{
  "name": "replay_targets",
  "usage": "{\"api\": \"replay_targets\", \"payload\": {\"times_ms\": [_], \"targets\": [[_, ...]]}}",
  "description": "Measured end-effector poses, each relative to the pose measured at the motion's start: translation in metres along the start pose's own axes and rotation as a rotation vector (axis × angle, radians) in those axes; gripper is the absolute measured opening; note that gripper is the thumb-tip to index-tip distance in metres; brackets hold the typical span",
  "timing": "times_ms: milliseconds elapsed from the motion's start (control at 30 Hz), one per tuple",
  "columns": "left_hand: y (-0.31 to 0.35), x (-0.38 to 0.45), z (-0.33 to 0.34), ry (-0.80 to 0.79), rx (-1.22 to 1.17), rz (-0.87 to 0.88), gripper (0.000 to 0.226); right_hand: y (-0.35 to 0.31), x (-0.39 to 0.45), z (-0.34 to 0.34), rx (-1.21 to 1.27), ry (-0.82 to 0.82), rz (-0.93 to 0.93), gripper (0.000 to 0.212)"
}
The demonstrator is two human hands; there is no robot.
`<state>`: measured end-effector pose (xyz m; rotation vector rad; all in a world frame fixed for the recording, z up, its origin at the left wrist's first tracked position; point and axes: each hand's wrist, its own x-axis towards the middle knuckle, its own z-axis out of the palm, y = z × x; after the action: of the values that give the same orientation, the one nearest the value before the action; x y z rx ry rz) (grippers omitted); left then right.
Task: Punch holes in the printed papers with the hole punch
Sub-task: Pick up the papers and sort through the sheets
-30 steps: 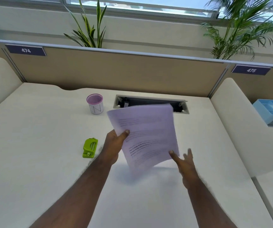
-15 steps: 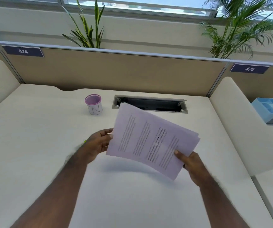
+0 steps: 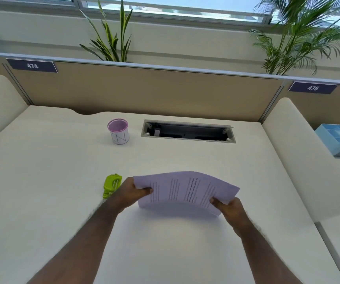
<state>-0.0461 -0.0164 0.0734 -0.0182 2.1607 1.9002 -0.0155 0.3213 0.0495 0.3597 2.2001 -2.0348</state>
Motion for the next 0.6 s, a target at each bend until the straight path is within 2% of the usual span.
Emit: {"api": "replay_targets", "payload": {"times_ms": [200, 367, 467, 533, 600], "targets": [[0.005, 0.005, 0.000, 0.120, -0.032, 0.033, 0.018, -0.006, 0.008, -0.003, 0.038, 0.086, -0.023, 0.020], [-0.001, 0.002, 0.003, 0.058, -0.034, 0.050, 0.016, -0.004, 0.007, -0.004, 0.111, 0.060, -0.004, 0.024], [-0.006, 0.000, 0.011, 0.054, -0.036, 0.013, 0.021, -0.001, 0.007, -0.002, 0.075, 0.108, 0.031, 0.022], [-0.005, 0.002, 0.014, 0.082, -0.060, -0.015, 0.018, -0.003, 0.007, -0.001, 0.071, 0.127, 0.008, 0.031], [-0.002, 0.001, 0.016, 0.129, -0.135, -0.074, 0.014, -0.002, 0.005, 0.001, 0.065, 0.212, 0.065, 0.059]]}}
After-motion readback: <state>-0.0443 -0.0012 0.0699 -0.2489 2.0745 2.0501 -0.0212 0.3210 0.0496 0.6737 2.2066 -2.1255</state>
